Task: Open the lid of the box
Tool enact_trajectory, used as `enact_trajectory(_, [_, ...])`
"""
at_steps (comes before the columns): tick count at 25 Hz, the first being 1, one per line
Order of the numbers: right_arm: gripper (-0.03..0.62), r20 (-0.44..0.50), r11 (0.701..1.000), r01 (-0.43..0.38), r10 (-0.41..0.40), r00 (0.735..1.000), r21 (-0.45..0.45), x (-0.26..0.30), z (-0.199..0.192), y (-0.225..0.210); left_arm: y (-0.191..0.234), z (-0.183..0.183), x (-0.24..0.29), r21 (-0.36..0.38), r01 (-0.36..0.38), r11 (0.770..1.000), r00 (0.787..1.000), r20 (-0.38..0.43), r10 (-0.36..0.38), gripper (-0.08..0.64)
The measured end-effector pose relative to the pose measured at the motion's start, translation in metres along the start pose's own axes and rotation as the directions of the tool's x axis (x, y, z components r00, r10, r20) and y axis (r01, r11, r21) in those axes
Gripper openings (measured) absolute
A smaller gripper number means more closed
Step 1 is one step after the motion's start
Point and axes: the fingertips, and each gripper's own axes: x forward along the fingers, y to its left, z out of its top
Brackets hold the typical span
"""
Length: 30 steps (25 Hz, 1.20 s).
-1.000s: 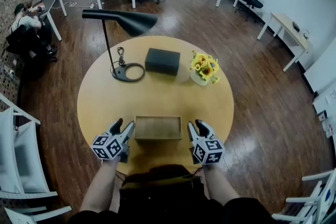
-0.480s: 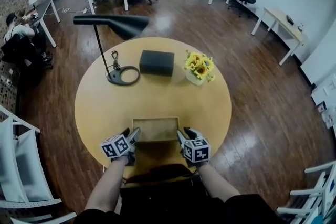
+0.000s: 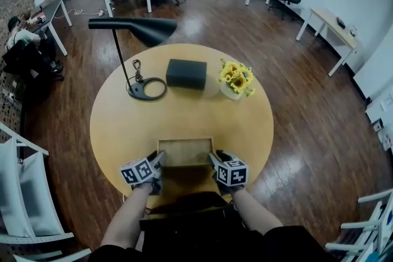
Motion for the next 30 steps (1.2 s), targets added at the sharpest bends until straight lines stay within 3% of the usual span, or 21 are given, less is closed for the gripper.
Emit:
enact_trajectory(13, [0.135, 0.007, 1.000, -0.022, 0.022, 1.000, 0.010, 0.001, 0.000, 0.005, 0.014, 0.014, -0.015, -0.063, 0.048, 0.997, 0.999, 0.026, -0.047, 0.069])
enact_trajectory(30, [0.135, -0.002, 1.000, -0.015, 0.015, 1.000, 0.024, -0.001, -0.003, 0.000, 0.095, 0.057, -0.067, -0.223, -0.034, 0.974, 0.983, 0.169, 0.073, 0.060])
